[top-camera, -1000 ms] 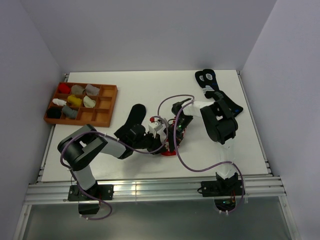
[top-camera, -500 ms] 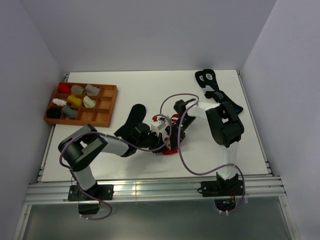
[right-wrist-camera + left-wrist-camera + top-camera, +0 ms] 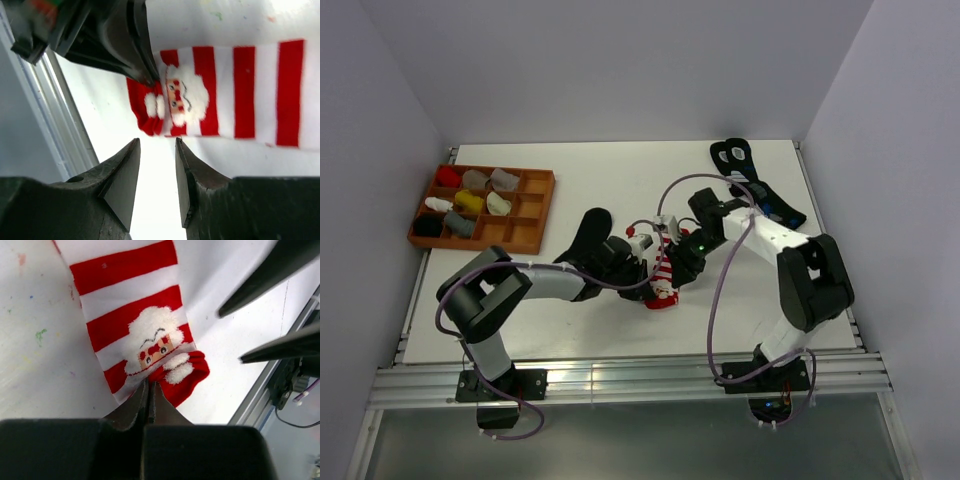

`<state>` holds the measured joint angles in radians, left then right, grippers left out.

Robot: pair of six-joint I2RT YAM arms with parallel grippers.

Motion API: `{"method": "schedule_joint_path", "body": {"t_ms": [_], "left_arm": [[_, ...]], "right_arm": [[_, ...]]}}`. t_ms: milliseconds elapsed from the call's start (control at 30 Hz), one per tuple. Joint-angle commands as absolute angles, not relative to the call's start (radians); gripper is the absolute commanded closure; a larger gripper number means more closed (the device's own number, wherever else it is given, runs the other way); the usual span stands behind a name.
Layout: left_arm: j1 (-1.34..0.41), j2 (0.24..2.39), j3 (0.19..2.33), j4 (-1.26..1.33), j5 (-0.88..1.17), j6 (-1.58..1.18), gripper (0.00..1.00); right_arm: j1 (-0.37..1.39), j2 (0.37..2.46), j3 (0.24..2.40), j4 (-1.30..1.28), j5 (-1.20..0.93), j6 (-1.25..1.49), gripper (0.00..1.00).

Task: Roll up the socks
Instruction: Roll the sock at the center of the board.

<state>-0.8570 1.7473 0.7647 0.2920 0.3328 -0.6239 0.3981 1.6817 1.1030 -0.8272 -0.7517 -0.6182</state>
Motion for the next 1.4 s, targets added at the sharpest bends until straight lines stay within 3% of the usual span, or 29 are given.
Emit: {"method": "schedule_joint_path", "body": {"t_ms": [0, 400, 767, 1367], "left_arm": [[-0.861, 1.753, 0.837, 0.095, 0.295, -0.708, 1.00], [-0.812, 1.821, 0.985, -0.212, 0.391, -0.756, 1.00], [-0.742, 1.876, 1.109, -0.394, 0.528, -0.738, 1.00], [-0.738, 1.951, 1.169, -0.413, 0.614, -0.805, 1.00]], "right_arm": [[0.368, 1.585, 1.048, -0.746, -0.715, -0.634, 0.58], [0.371, 1.358, 0.865, -0.545, -0.638, -0.676, 0.60], [0.607, 1.218, 0.675, -0.318, -0.519, -0.692, 0.62], [0.782, 1.310, 0.721, -0.330, -0.448, -0.738, 0.57]]}}
